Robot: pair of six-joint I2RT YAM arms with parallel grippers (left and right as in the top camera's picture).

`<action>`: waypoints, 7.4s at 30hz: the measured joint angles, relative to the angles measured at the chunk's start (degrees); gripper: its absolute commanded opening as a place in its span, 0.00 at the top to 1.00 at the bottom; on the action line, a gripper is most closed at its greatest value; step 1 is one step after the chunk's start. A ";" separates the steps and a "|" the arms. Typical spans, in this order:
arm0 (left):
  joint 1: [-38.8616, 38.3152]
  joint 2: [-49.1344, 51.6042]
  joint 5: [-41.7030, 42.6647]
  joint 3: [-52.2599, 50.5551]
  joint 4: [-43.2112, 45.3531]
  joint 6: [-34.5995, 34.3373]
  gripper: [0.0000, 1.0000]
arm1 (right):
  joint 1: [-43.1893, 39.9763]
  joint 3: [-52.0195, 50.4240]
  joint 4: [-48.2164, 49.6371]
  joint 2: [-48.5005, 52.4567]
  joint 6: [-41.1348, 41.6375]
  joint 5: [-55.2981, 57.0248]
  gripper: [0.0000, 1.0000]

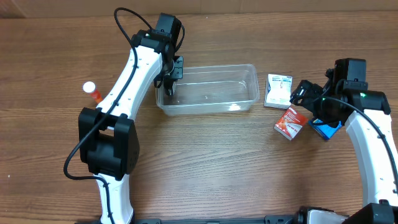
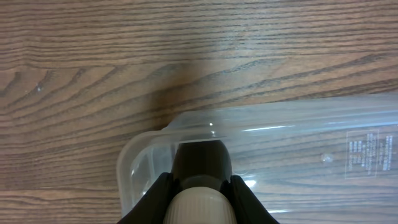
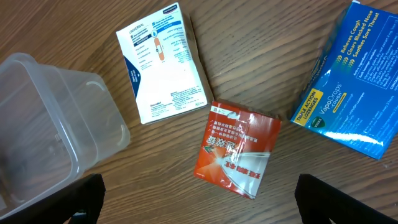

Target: Pack container

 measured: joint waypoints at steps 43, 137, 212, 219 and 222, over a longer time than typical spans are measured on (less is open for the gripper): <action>15.28 -16.11 -9.49 23.06 -35.26 -13.29 0.00 | 0.00 0.00 -1.09 0.04 -0.02 0.90 0.00; -0.87 3.41 4.33 4.57 -21.18 -3.23 0.51 | 0.00 0.00 -1.46 0.04 0.00 0.87 0.00; 20.90 -7.10 -3.87 42.14 -30.40 -11.58 0.00 | 10.16 23.12 0.74 38.66 -7.56 9.16 0.19; 20.90 -7.08 -3.87 42.14 -30.80 -11.58 0.00 | 10.16 23.12 0.85 38.66 -7.45 9.16 0.28; 20.90 -7.10 -3.87 42.14 -30.82 -11.58 0.00 | 10.16 23.12 0.90 38.66 -7.50 9.16 0.29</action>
